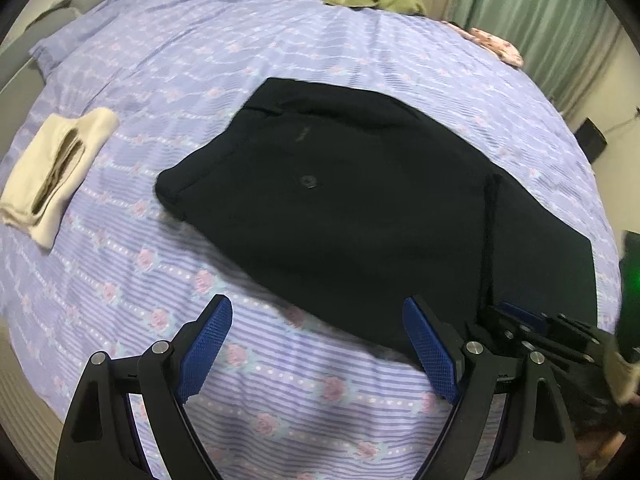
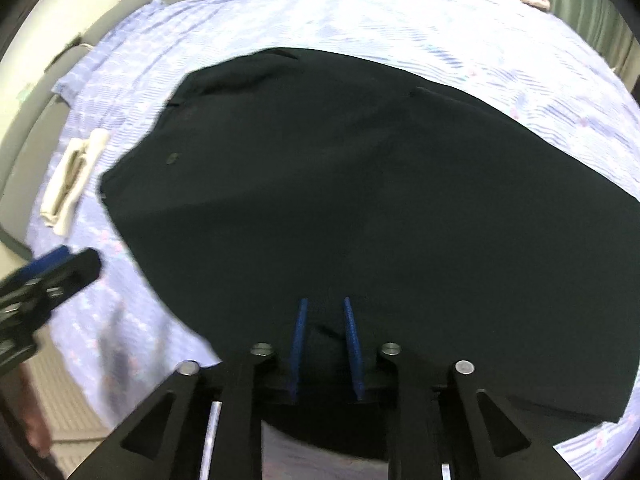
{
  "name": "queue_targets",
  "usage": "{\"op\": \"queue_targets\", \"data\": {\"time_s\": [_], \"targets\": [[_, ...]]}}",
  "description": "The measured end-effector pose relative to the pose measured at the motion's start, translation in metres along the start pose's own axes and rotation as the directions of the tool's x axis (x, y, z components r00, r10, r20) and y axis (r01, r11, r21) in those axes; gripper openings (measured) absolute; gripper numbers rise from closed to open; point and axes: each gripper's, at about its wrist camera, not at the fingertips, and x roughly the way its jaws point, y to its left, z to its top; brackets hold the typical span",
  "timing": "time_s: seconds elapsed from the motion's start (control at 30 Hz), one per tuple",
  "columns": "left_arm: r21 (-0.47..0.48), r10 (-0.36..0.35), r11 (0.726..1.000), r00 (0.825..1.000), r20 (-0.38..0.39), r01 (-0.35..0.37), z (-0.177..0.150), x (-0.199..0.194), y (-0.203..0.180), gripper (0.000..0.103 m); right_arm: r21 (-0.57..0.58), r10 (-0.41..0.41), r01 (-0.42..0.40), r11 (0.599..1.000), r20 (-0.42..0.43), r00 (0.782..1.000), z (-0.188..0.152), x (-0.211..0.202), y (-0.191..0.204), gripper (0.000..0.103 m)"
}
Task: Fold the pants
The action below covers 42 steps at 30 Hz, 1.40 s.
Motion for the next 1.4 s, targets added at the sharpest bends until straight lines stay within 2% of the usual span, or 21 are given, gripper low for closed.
{"op": "queue_targets", "data": {"time_s": [0.13,0.17,0.2,0.27,0.33,0.43,0.57,0.67,0.73,0.93,1.03,1.07,1.1,1.13,1.17,1.2,1.23,1.27,1.3,1.33,1.4], "targets": [[-0.039,0.012,0.999,1.0,0.009,-0.011,0.002,-0.001,0.023,0.089,-0.023,0.046,-0.045,0.999,0.02,0.999,-0.001,-0.017,0.03,0.027],[-0.053,0.013,0.999,1.0,0.017,-0.012,0.003,-0.001,0.033,0.09,-0.029,0.039,-0.038,0.999,0.036,0.999,-0.002,-0.024,0.036,0.036],[-0.064,0.01,0.998,1.0,0.022,-0.009,0.004,-0.001,0.04,0.091,-0.033,0.029,-0.027,0.999,0.055,0.998,-0.003,-0.031,0.042,0.05],[-0.1,-0.009,0.995,1.0,0.029,0.012,0.008,0.001,0.06,0.092,-0.04,-0.017,0.021,0.999,0.105,0.994,0.002,-0.041,0.058,0.064],[-0.138,-0.038,0.99,0.999,0.036,0.042,0.013,0.006,0.076,0.093,-0.052,-0.069,0.078,0.996,0.145,0.987,0.007,-0.044,0.074,0.067],[-0.199,-0.113,0.973,0.993,0.038,0.118,0.022,0.021,0.104,0.093,-0.078,-0.136,0.149,0.986,0.153,0.979,0.017,-0.034,0.092,0.069],[-0.24,-0.199,0.95,0.979,0.033,0.201,0.036,0.052,0.133,0.093,-0.045,-0.172,0.179,0.983,0.133,0.976,0.03,-0.021,0.097,0.069],[-0.288,-0.288,0.916,0.958,0.014,0.279,0.045,0.079,0.149,0.093,0.027,-0.17,0.168,0.985,0.103,0.98,0.042,-0.006,0.097,0.069],[-0.332,-0.346,0.884,0.938,0.009,0.33,0.049,0.095,0.156,0.092,0.068,-0.147,0.141,0.988,0.094,0.985,0.048,0.001,0.098,0.069],[-0.446,-0.485,0.773,0.873,0.045,0.452,0.066,0.134,0.164,0.091,0.102,-0.172,0.164,0.981,0.068,0.983,0.056,0.022,0.109,0.069],[-0.469,-0.564,0.707,0.822,0.078,0.53,0.075,0.139,0.166,0.071,0.113,-0.171,0.164,0.98,0.054,0.984,0.056,0.025,0.111,0.069],[-0.482,-0.587,0.68,0.804,0.094,0.552,0.076,0.135,0.167,0.069,0.113,-0.17,0.164,0.98,0.053,0.984,0.056,0.024,0.111,0.069],[-0.474,-0.624,0.644,0.771,0.128,0.6,0.077,0.128,0.169,0.066,0.11,-0.171,0.164,0.98,0.054,0.984,0.056,0.023,0.112,0.069],[-0.456,-0.667,0.598,0.724,0.173,0.659,0.075,0.118,0.172,0.059,0.104,-0.172,0.166,0.981,0.057,0.983,0.056,0.021,0.113,0.069],[-0.43,-0.716,0.531,0.658,0.233,0.73,0.073,0.104,0.175,0.058,0.102,-0.17,0.163,0.981,0.059,0.984,0.055,0.018,0.114,0.069],[-0.407,-0.748,0.481,0.606,0.271,0.776,0.071,0.095,0.177,0.058,0.1,-0.163,0.155,0.983,0.068,0.984,0.054,0.014,0.114,0.069],[-0.383,-0.772,0.441,0.561,0.299,0.811,0.07,0.088,0.178,0.058,0.1,-0.162,0.154,0.983,0.075,0.984,0.053,0.011,0.113,0.069],[-0.364,-0.787,0.414,0.529,0.317,0.834,0.07,0.086,0.177,0.058,0.102,-0.165,0.156,0.982,0.081,0.983,0.052,0.008,0.113,0.069],[-0.367,-0.782,0.428,0.543,0.308,0.826,0.072,0.088,0.173,0.058,0.106,-0.166,0.157,0.982,0.087,0.982,0.052,0.005,0.112,0.069],[-0.378,-0.765,0.467,0.579,0.28,0.799,0.074,0.095,0.168,0.06,0.115,-0.164,0.154,0.981,0.091,0.982,0.051,0.003,0.111,0.069],[-0.44,-0.698,0.587,0.7,0.152,0.68,0.077,0.124,0.156,0.061,0.13,-0.161,0.148,0.98,0.092,0.983,0.051,0.001,0.108,0.069]]}}
